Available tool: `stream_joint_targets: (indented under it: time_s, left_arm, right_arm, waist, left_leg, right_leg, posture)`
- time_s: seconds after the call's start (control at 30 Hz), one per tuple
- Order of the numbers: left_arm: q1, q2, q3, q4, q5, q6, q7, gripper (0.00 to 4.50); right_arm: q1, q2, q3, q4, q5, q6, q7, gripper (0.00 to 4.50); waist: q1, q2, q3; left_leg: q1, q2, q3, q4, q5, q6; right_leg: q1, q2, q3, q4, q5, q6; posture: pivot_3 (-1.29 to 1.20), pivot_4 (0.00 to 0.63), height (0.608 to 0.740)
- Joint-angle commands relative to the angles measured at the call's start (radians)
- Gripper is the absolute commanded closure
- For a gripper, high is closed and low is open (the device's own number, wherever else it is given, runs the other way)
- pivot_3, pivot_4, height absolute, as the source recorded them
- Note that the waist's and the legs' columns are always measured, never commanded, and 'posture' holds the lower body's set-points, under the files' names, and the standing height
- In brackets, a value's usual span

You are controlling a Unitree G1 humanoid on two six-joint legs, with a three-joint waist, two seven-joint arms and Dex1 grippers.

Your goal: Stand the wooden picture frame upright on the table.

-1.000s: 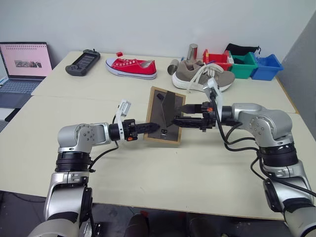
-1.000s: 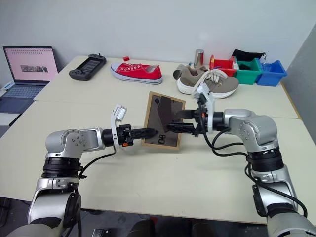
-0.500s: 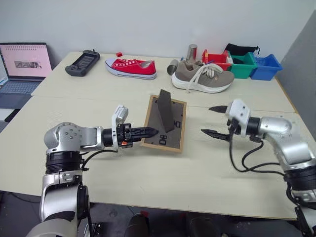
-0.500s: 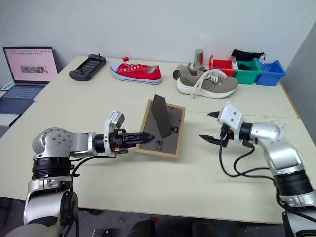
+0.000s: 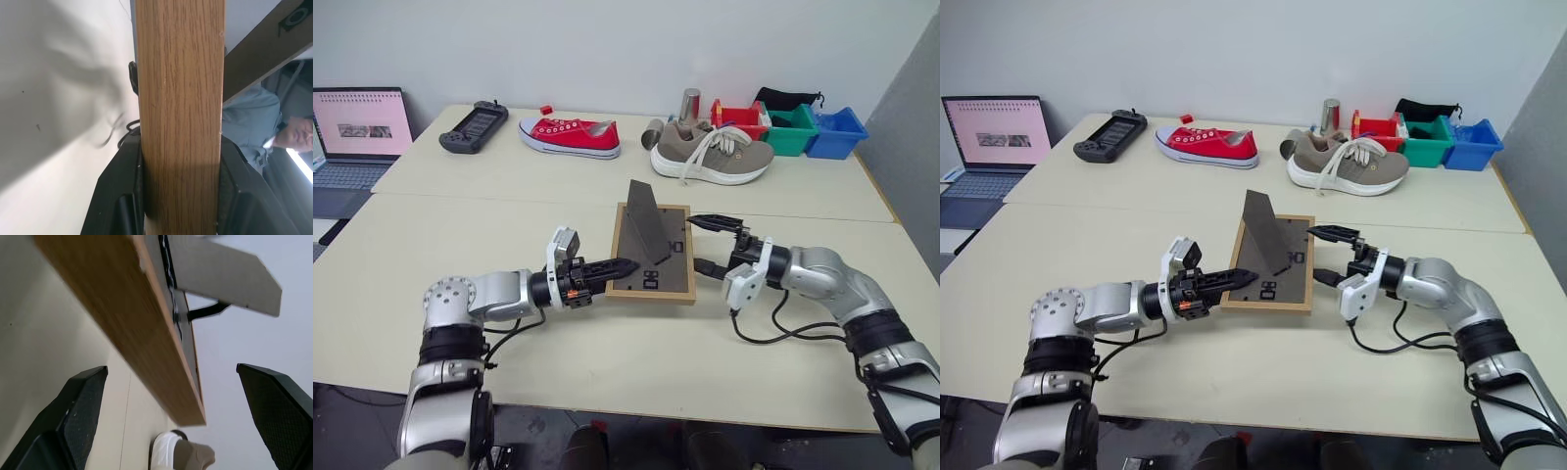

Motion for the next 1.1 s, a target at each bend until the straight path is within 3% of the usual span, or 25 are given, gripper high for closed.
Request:
stream_joint_targets:
  time_s: [0.03,0.23,0.63,1.1]
  left_arm:
    - [0.049,-0.023,-0.004,-0.108,-0.082,-0.048,0.060,3.14]
    - [0.083,-0.051,0.011,-0.160,-0.082,-0.072,0.075,3.14]
    - [0.098,-0.047,-0.001,-0.190,-0.082,-0.073,0.060,3.14]
    - [0.120,-0.010,-0.006,-0.223,-0.082,-0.085,0.022,3.14]
  right_arm:
    - [-0.062,0.025,0.022,0.010,-0.056,-0.029,-0.076,0.02]
    - [-0.099,0.039,0.063,0.072,-0.108,-0.030,-0.129,0.02]
    - [-0.119,0.017,0.092,0.119,-0.140,0.008,-0.193,2.11]
    - [-0.128,-0.056,0.081,0.071,-0.216,0.025,-0.322,2.38]
  waist:
    - [0.001,0.000,0.000]
    - [0.006,0.000,0.000]
    - [0.006,0.000,0.000]
    - [0.008,0.000,0.000]
  left_leg:
    - [0.000,0.000,0.000,0.000,0.000,0.000]
    - [0.004,-0.001,0.000,0.000,0.000,0.000]
    - [0.005,-0.002,0.000,0.000,0.000,0.000]
    - [0.005,-0.002,-0.001,0.000,0.000,0.000]
  right_leg:
    - [0.000,0.000,0.000,0.000,0.000,0.000]
    - [0.006,0.000,0.000,-0.001,0.000,0.000]
    - [0.006,0.000,0.000,-0.002,0.000,0.000]
    - [0.007,0.000,0.000,-0.002,0.000,0.000]
  posture:
    - [0.00,0.150,0.740]
    - [0.00,0.150,0.740]
    - [0.00,0.150,0.740]
    - [0.00,0.150,0.740]
